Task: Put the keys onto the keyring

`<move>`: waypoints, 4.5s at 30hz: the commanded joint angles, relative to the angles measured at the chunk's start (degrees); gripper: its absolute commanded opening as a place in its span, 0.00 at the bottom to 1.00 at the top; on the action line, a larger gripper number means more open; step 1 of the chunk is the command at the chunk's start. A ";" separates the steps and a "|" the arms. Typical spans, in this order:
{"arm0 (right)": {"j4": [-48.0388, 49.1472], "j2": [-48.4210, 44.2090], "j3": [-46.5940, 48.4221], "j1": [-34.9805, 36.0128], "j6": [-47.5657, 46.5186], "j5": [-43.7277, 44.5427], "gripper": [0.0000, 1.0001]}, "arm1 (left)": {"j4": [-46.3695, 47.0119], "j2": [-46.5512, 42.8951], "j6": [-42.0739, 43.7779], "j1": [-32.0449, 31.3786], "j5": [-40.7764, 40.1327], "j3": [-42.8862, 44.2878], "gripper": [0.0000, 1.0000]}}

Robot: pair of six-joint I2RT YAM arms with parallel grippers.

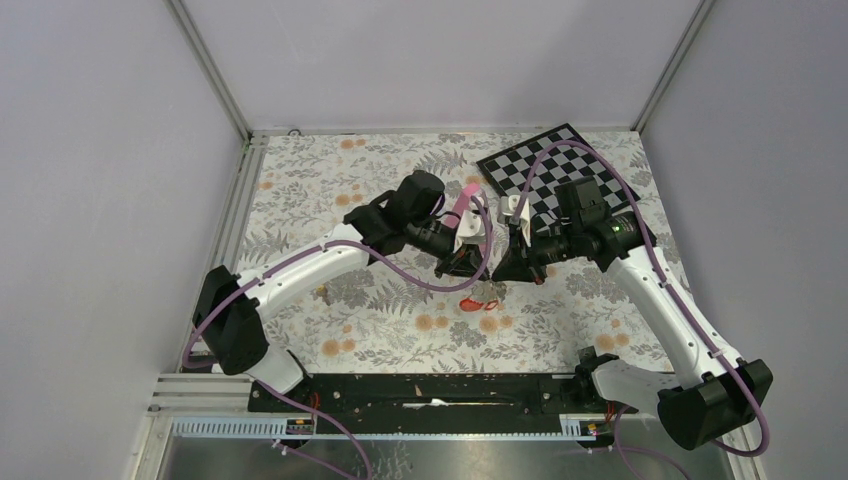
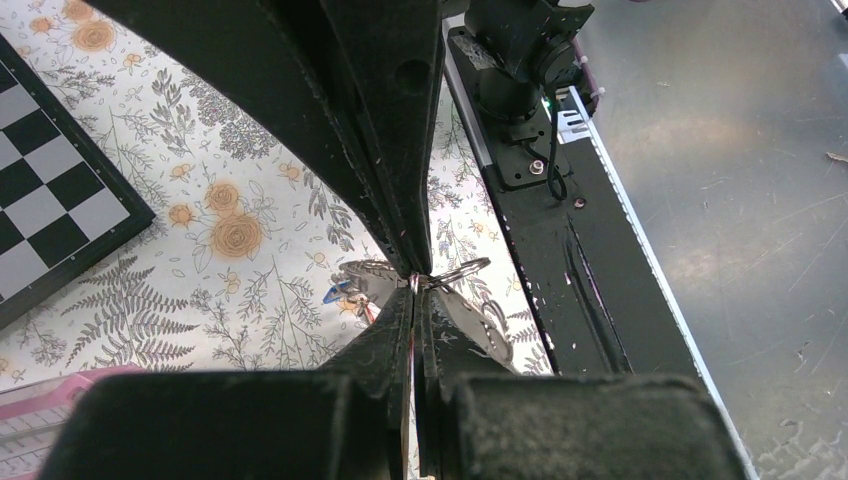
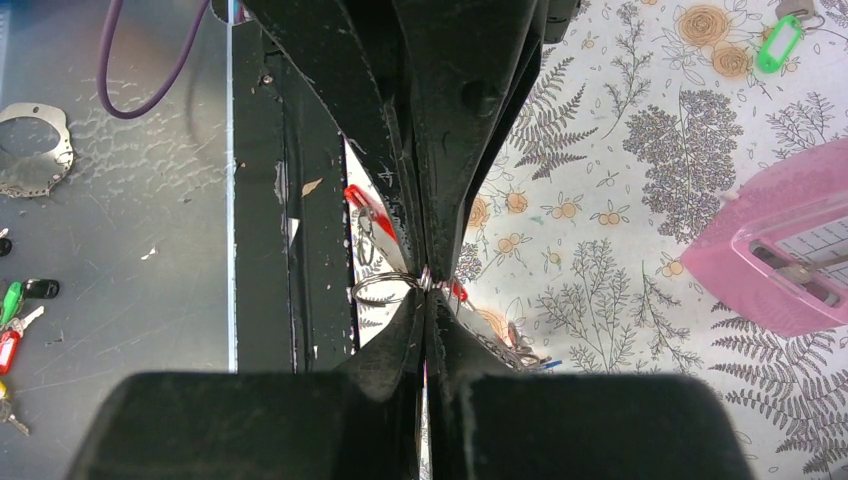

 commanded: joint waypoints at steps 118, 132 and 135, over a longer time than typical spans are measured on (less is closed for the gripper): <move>0.20 5.78 9.33 6.24 0.21 8.24 0.00 | 22.39 -4.94 -19.47 11.42 7.98 -11.03 0.53; -4.52 4.32 13.63 9.02 -3.01 16.86 0.00 | 9.62 -3.38 -7.70 9.79 10.68 -5.02 0.52; -2.94 3.54 12.76 9.02 -1.99 16.78 0.00 | 12.28 -3.15 -9.93 8.88 11.00 -5.38 0.46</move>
